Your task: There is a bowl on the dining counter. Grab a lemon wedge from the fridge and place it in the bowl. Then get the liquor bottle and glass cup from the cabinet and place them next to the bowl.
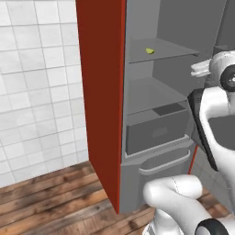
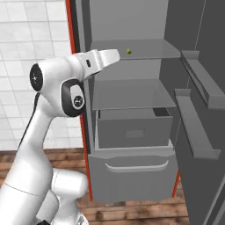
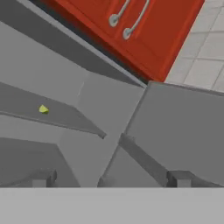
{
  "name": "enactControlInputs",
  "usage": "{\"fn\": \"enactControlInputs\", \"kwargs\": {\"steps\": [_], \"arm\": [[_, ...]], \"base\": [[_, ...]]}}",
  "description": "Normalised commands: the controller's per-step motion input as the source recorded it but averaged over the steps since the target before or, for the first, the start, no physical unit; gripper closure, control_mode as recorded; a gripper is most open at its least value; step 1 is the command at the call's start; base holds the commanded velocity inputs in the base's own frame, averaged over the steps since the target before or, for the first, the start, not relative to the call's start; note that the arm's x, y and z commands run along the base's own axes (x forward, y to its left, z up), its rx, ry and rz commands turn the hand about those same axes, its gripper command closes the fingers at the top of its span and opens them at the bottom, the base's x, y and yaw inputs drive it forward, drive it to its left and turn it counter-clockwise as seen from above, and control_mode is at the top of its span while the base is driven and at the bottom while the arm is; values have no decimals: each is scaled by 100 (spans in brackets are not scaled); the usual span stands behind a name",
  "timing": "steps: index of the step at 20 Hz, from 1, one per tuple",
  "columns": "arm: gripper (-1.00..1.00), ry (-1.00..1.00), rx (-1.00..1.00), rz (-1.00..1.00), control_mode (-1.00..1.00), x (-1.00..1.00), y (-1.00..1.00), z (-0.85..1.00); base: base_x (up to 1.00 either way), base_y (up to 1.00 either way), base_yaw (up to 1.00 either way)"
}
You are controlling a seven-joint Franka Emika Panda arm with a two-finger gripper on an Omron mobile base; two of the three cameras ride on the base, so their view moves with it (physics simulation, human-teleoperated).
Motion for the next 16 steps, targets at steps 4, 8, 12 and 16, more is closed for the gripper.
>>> {"fn": "enactControlInputs", "kwargs": {"steps": [4, 8, 12, 16], "arm": [[-100, 51, 48, 16, -100, -16, 40, 5], [-100, 50, 54, 10, -100, -27, 23, -15], [-100, 34, 52, 7, -100, -32, 27, -51], [-100, 11, 39, 2, -100, -38, 40, -78]], "base": [[0, 0, 0], [0, 0, 0], [0, 0, 0], [0, 0, 0]]}}
